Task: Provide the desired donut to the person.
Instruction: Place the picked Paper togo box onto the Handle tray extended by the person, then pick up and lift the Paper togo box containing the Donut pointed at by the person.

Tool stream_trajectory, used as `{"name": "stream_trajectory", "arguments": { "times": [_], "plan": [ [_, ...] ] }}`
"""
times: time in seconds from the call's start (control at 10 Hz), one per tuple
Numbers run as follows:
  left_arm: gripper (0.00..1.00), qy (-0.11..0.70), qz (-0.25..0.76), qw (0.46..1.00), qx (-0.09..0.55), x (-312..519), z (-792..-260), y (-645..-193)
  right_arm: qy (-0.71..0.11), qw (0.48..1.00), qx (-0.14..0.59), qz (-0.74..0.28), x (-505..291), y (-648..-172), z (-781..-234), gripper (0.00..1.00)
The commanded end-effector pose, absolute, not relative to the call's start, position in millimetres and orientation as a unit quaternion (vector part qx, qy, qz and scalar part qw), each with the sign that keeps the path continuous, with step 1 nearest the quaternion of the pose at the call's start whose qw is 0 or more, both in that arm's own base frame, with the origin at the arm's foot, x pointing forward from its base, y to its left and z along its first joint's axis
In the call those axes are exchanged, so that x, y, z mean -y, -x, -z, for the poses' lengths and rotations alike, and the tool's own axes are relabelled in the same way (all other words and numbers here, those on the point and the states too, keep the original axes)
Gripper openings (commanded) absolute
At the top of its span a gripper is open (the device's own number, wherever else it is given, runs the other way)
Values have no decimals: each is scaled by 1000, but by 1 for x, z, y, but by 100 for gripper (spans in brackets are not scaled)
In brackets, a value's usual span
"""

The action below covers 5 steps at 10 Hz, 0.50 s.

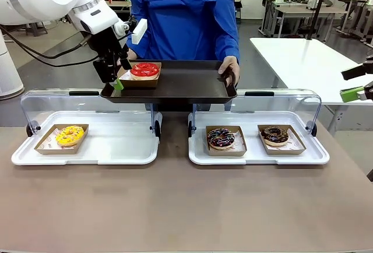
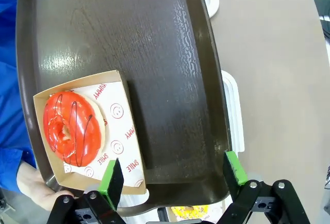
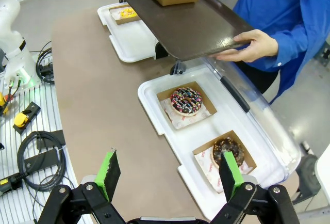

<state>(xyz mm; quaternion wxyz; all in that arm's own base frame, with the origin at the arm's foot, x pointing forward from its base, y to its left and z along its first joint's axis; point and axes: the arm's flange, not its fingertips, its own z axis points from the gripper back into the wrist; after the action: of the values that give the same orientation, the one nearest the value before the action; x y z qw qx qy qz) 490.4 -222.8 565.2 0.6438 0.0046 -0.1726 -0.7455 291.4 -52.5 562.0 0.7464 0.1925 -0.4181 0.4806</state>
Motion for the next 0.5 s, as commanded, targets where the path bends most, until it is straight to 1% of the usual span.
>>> {"name": "stream_trajectory", "arguments": {
  "times": [0.0, 0.4],
  "plan": [
    [100, 2, 737, 653, 177, 220, -570, -484, -205, 740, 425, -479, 51, -294, -562, 100],
    [100, 8, 732, 657, 179, 212, -571, -480, -205, 740, 425, -479, 51, -294, -562, 100]
  ]
}}
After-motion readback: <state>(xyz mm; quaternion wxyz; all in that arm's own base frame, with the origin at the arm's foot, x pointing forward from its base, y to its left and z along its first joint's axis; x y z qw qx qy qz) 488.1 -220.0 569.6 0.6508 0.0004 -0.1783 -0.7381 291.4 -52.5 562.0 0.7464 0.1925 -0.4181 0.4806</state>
